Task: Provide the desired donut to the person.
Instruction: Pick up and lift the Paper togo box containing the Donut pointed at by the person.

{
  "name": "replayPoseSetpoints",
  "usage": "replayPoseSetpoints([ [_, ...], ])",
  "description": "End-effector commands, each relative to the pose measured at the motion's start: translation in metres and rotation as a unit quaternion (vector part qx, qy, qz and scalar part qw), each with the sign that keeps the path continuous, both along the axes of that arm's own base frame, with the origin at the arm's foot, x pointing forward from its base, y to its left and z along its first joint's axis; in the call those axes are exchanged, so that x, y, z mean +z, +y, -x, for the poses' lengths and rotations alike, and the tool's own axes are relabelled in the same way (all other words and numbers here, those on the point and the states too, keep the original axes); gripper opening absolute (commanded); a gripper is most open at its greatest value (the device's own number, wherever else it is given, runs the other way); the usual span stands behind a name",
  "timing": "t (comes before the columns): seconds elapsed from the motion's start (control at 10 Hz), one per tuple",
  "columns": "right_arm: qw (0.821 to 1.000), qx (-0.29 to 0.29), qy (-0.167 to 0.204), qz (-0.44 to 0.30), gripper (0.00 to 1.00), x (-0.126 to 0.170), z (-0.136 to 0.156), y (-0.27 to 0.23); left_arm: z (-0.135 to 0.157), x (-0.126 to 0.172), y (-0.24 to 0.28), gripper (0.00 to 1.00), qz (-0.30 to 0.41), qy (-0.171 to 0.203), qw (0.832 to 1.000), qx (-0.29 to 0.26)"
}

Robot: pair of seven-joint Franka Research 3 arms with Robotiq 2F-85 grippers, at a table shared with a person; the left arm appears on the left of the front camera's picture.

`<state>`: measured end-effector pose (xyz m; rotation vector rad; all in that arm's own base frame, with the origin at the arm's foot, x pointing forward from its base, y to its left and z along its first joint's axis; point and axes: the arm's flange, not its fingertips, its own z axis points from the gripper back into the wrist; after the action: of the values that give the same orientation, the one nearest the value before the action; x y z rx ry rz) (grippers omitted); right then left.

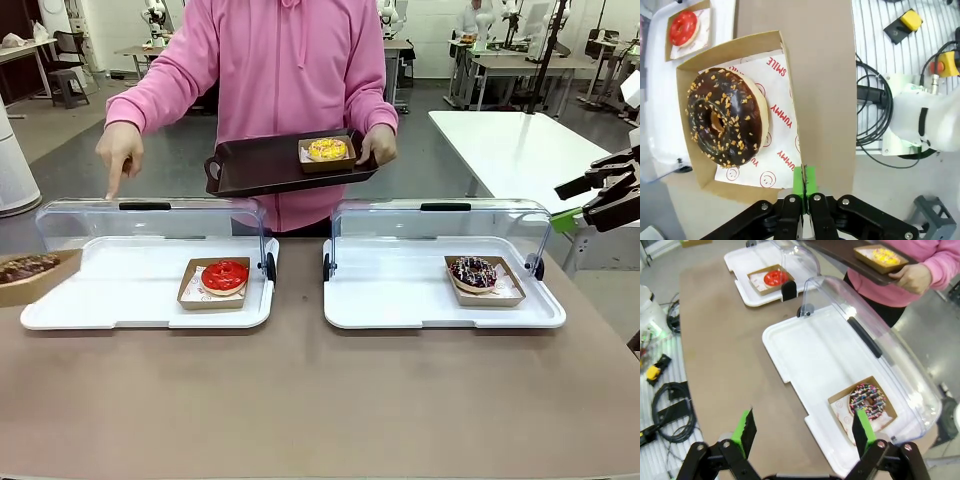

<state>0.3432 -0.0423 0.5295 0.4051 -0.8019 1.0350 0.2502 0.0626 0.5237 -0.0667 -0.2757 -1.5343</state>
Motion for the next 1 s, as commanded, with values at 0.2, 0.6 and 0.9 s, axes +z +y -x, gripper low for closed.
replayPoseSetpoints([
  [0.2,1.000,0.001,-0.001,0.004,1.00,-0.001,0.000,0.000,0.053,0.013,-0.023,0.00,-0.039,-0.108,0.993,-0.021],
  [0.6,1.000,0.001,-0.001,0.004,1.00,-0.001,0.000,0.000,0.047,0.050,-0.014,0.00,-0.029,-0.102,0.994,-0.030],
  [0.9,1.000,0.001,-0.001,0.004,1.00,-0.001,0.000,0.000,0.047,0.050,-0.014,0.00,-0.029,-0.102,0.994,-0.030],
])
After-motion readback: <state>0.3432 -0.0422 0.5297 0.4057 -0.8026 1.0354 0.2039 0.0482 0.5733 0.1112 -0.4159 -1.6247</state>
